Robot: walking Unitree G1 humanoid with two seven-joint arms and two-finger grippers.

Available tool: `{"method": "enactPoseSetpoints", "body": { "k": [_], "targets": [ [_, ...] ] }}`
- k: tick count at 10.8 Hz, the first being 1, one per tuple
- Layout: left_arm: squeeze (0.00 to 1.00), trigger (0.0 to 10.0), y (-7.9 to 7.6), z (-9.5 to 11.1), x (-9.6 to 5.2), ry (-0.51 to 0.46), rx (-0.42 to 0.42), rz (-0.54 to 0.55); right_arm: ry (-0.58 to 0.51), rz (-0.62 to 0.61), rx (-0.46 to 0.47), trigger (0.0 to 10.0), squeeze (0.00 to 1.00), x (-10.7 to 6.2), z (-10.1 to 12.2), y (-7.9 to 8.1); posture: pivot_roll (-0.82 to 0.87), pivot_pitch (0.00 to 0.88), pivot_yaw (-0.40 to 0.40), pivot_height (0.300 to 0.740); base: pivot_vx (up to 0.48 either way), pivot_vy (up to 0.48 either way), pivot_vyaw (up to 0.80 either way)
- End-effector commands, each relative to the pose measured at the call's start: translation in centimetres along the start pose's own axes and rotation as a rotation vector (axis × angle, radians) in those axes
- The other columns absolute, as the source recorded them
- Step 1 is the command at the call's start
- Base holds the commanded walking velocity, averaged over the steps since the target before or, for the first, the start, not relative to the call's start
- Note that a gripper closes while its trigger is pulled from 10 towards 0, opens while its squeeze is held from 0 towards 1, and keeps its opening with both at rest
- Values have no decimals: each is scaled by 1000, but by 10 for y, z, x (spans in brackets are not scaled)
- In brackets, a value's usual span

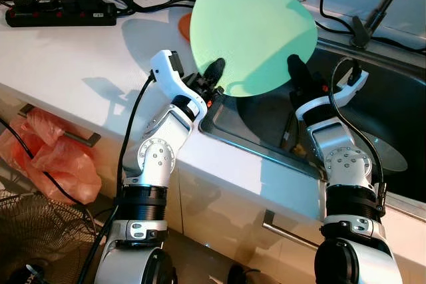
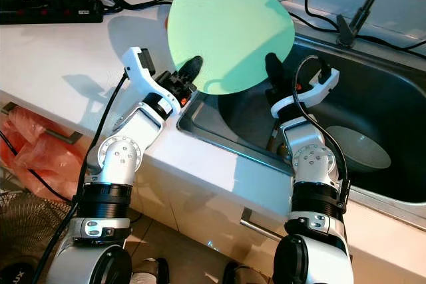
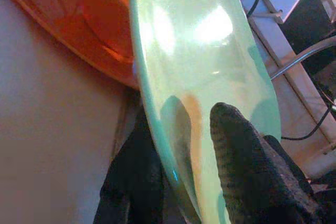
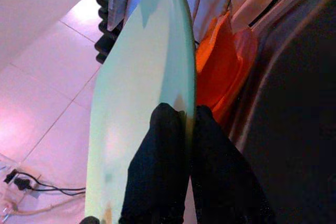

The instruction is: Kitchen organization

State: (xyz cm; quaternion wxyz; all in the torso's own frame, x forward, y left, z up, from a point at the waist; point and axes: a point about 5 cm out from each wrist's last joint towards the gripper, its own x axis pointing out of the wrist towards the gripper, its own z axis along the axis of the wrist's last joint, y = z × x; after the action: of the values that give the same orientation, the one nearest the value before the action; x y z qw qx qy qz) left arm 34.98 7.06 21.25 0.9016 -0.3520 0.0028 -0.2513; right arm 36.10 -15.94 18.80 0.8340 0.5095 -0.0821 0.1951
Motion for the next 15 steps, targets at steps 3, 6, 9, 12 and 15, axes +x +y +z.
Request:
{"method": "enactPoseSetpoints", "body": {
  "k": [3, 6, 9, 12, 15],
  "targets": [
    [1000, 10000, -19, -3, 4, 8, 13, -90, -49, -15, 27, 0, 0, 1, 9, 0, 52, 115, -44, 740, 0, 0, 0],
    [1000, 10000, -18, -4, 3, 12, 26, -83, -186, -40, 93, 0, 0, 1, 29, -3, 52, 112, -46, 740, 0, 0, 0],
    [0, 10000, -18, -5, 3, 14, 30, -88, -298, -53, 133, 0, 0, -3, 46, -7, 52, 115, -45, 740, 0, 0, 0],
    [0, 10000, -18, -5, 2, 14, 38, -87, -451, -72, 186, 0, 0, -12, 69, -14, 52, 119, -44, 740, 0, 0, 0],
    [0, 10000, -16, -4, 1, 9, 44, -78, -557, -206, 78, 0, 0, -30, 88, -32, 51, 122, -45, 740, 0, 0, 0]
  ]
}}
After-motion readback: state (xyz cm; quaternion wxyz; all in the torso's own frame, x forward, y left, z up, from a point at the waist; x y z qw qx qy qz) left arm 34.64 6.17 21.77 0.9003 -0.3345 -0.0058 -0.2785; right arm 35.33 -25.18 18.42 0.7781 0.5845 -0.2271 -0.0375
